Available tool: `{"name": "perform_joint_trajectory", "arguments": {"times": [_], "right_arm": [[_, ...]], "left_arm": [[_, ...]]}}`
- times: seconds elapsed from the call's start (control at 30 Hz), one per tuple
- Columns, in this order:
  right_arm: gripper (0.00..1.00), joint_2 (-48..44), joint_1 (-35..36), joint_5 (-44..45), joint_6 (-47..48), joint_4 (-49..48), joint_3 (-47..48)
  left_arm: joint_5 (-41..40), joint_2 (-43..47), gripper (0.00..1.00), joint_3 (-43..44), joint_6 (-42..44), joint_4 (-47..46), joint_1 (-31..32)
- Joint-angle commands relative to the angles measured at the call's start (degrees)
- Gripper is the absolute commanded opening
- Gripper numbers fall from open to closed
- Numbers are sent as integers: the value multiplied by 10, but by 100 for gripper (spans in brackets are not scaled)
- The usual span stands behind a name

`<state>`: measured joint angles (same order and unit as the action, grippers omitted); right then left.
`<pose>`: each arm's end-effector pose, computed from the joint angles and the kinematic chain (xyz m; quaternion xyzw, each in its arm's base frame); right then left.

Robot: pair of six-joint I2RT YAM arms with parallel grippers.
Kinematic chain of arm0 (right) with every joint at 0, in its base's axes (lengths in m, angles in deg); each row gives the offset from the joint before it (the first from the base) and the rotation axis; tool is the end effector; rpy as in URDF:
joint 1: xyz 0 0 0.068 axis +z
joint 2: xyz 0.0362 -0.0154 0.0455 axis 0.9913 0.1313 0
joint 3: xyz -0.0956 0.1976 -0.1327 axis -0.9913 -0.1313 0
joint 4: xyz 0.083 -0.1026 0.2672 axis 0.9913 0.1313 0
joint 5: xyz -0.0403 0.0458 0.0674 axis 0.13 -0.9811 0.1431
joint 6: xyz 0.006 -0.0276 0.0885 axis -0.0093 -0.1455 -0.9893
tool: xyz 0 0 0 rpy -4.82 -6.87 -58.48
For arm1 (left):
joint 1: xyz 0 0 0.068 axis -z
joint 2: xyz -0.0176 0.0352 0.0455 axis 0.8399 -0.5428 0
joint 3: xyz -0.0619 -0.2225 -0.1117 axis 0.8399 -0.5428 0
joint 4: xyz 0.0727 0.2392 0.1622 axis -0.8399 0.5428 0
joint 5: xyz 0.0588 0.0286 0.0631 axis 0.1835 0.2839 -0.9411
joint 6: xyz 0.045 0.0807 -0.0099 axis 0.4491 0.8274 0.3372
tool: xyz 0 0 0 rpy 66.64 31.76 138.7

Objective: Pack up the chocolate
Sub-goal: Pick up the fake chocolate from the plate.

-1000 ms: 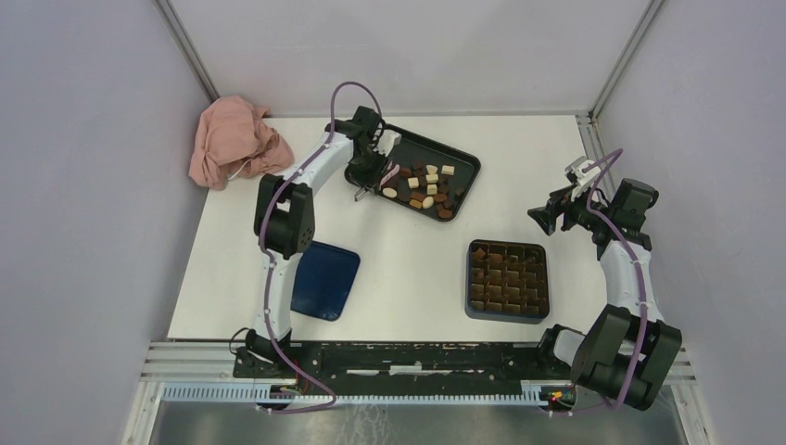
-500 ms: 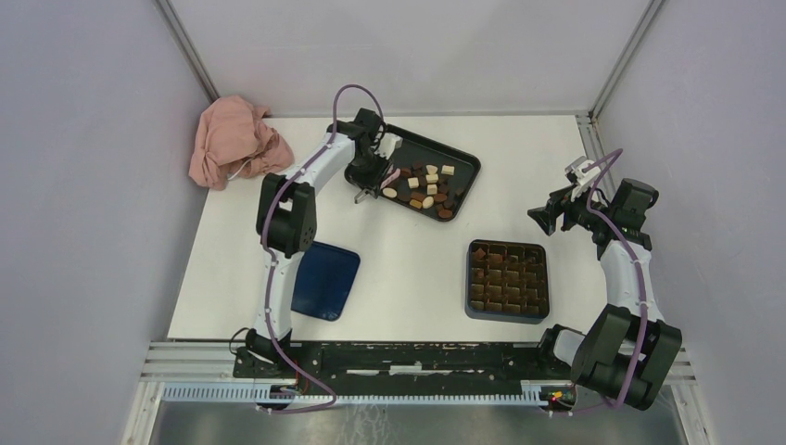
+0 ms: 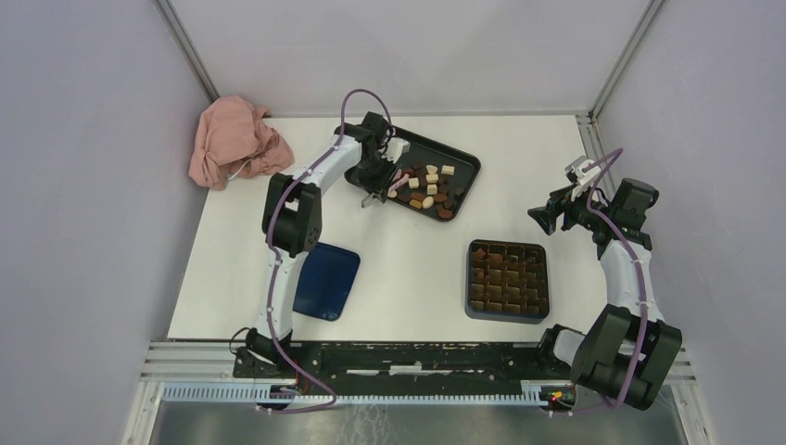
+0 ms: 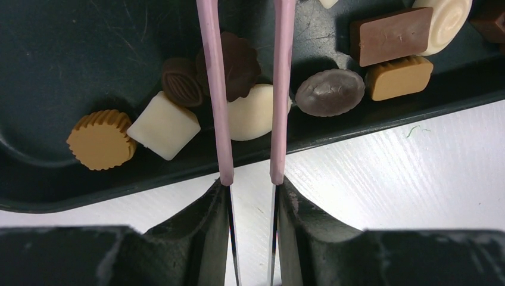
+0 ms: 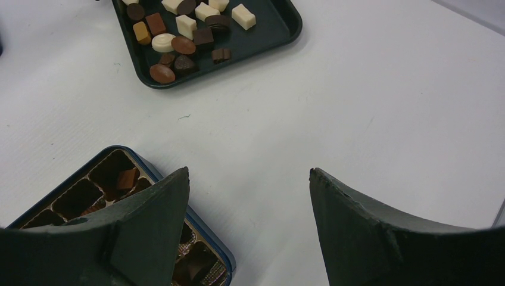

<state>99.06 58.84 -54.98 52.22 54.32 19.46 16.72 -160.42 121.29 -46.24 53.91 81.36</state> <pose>0.3050 -0.0573 0.2077 -0.2490 0.7737 0.2029 0.5462 0.4702 -0.2316 0.1177 0.3148 0.9318 -0.1242 0.1313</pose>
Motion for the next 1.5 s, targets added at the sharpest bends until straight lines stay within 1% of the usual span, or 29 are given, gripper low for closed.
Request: {"name": "perform_joint_trajectory", "arguments": {"times": [0.0, 0.23, 0.37, 0.6, 0.87, 1.47], "right_arm": [[79, 1, 1, -14, 8, -9, 25], [79, 1, 1, -15, 9, -7, 25], [79, 1, 1, -16, 9, -7, 26], [79, 0, 1, -17, 10, -6, 26], [79, -1, 1, -17, 12, -4, 28], [79, -1, 1, -15, 15, -1, 29]], "left_arm": [[28, -3, 38, 28, 15, 5, 3], [40, 19, 37, 8, 7, 2, 12], [11, 25, 38, 2, -9, -3, 19], [-30, 13, 39, 25, -34, -2, 20], [-20, -12, 40, 64, -30, 13, 20], [6, -43, 41, 98, -28, 20, 20]]}}
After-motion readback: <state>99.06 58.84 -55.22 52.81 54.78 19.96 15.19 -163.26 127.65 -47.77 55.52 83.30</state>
